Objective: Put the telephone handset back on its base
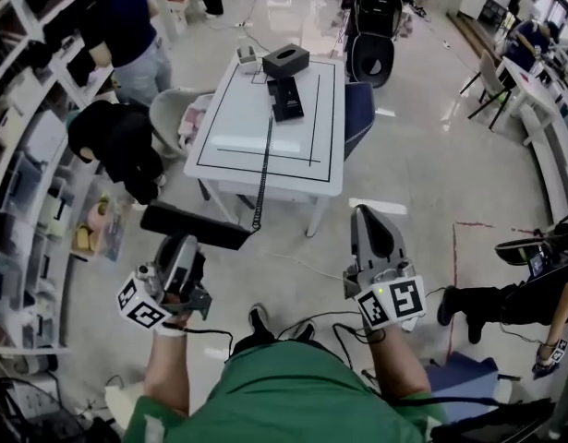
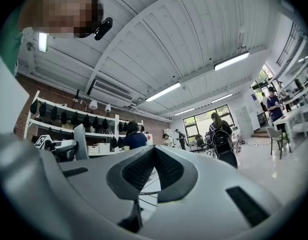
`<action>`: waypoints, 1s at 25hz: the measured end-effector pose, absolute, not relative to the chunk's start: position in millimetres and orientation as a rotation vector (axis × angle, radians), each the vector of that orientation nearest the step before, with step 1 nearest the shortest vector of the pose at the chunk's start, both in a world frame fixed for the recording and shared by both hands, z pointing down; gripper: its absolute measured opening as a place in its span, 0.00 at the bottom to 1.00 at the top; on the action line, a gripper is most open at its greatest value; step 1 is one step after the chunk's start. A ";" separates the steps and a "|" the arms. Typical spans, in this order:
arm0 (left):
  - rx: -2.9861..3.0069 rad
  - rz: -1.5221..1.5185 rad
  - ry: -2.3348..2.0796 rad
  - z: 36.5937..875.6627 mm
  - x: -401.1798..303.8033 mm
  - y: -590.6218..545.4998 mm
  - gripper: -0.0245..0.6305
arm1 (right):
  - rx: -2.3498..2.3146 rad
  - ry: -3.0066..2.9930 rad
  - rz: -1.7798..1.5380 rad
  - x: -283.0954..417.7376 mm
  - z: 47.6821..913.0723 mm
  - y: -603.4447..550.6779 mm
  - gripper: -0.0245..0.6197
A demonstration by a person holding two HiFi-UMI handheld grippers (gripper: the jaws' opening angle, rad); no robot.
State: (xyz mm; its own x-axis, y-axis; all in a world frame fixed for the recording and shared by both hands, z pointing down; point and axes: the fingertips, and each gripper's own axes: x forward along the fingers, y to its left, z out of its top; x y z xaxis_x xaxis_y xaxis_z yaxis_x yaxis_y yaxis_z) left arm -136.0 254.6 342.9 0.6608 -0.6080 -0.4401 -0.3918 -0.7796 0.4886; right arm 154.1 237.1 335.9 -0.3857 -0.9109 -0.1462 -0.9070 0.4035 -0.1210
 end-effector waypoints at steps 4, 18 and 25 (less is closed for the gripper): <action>2.534 -0.883 -0.762 339.3 -157.8 245.5 0.16 | -1.652 2.449 -0.028 136.9 330.3 233.2 0.07; 2.539 -0.927 -0.643 345.2 -228.7 191.6 0.16 | -1.788 2.386 0.039 66.9 315.5 212.5 0.07; 2.552 -0.928 -0.620 342.6 -236.5 177.9 0.16 | -1.801 2.371 0.036 63.1 315.5 196.4 0.07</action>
